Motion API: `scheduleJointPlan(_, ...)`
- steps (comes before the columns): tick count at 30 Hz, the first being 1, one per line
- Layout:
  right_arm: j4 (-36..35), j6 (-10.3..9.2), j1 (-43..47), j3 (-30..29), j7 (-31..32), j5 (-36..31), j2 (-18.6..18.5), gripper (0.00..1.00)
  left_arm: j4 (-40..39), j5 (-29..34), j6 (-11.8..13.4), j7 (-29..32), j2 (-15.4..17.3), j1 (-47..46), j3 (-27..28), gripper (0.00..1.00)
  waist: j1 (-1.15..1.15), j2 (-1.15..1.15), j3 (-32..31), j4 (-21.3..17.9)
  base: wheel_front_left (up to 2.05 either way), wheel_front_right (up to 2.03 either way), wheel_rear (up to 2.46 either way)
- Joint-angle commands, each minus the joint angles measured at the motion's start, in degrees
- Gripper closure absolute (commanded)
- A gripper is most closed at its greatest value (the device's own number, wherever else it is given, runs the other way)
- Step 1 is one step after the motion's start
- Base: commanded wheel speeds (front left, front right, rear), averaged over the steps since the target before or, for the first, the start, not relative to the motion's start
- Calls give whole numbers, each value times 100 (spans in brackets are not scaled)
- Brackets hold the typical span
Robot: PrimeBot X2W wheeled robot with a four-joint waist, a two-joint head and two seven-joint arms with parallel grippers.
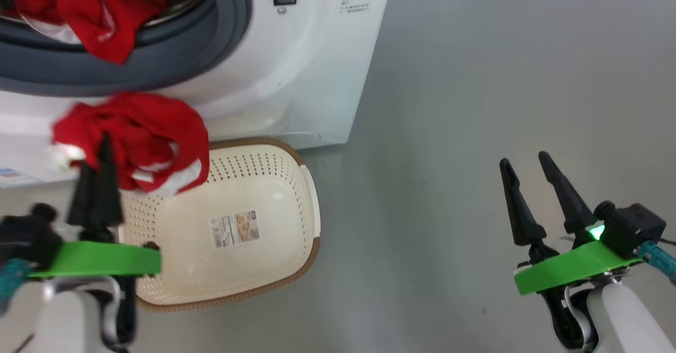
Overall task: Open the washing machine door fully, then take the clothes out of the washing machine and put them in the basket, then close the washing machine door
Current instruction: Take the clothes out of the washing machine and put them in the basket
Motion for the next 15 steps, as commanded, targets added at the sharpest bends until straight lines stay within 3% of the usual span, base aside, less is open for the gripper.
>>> scheduleJointPlan(1,-164,36,-181,92,-37,21,-19,0,165,9,-35,-28,83,54,-11,100,0,0,267,-8,0,0,0)
scheduleJointPlan(15,-255,36,-584,68,-37,19,62,0,2316,271,-36,-28,129,-691,-242,100,0,0,1235,-67,0,0,0)
